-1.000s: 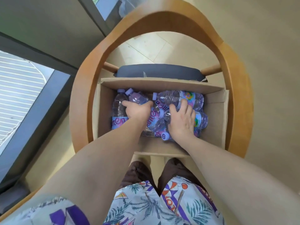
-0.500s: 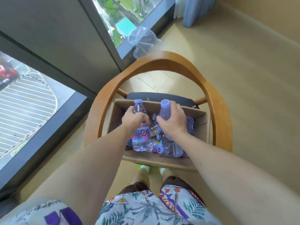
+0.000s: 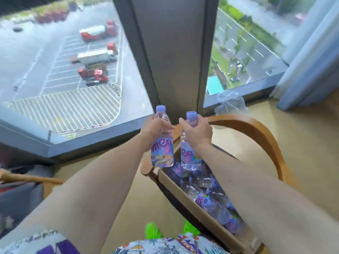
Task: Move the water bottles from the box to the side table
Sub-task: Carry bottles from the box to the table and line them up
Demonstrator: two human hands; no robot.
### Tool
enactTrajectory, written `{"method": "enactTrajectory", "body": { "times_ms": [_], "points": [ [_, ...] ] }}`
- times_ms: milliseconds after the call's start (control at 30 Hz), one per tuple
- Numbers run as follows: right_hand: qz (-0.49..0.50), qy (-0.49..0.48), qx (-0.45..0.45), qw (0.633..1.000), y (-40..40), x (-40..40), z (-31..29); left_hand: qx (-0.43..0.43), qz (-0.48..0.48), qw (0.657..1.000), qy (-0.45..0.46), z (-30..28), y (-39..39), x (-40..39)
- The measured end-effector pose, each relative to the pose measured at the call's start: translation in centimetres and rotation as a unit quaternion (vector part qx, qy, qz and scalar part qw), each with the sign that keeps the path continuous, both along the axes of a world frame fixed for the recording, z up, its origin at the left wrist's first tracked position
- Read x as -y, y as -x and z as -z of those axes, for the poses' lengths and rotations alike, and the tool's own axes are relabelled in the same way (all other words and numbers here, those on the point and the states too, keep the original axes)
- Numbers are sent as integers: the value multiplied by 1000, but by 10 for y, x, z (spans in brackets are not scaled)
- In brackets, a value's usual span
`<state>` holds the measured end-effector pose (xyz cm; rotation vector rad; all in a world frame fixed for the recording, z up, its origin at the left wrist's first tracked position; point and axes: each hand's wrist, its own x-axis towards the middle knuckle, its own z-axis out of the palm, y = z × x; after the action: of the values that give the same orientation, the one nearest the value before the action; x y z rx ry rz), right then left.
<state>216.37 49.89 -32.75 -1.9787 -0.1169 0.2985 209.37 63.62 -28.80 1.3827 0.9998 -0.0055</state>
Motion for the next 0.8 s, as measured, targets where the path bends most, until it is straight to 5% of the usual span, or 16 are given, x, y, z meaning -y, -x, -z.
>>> {"method": "enactTrajectory", "body": {
  "times_ms": [433, 800],
  "points": [
    [-322, -79, 30, 943, 233, -156, -92, 81, -281, 951, -105, -65, 305, -111],
    [-550, -138, 66, 821, 577, -209, -135, 100, -527, 827, -166, -108, 672, -95]
  ]
}}
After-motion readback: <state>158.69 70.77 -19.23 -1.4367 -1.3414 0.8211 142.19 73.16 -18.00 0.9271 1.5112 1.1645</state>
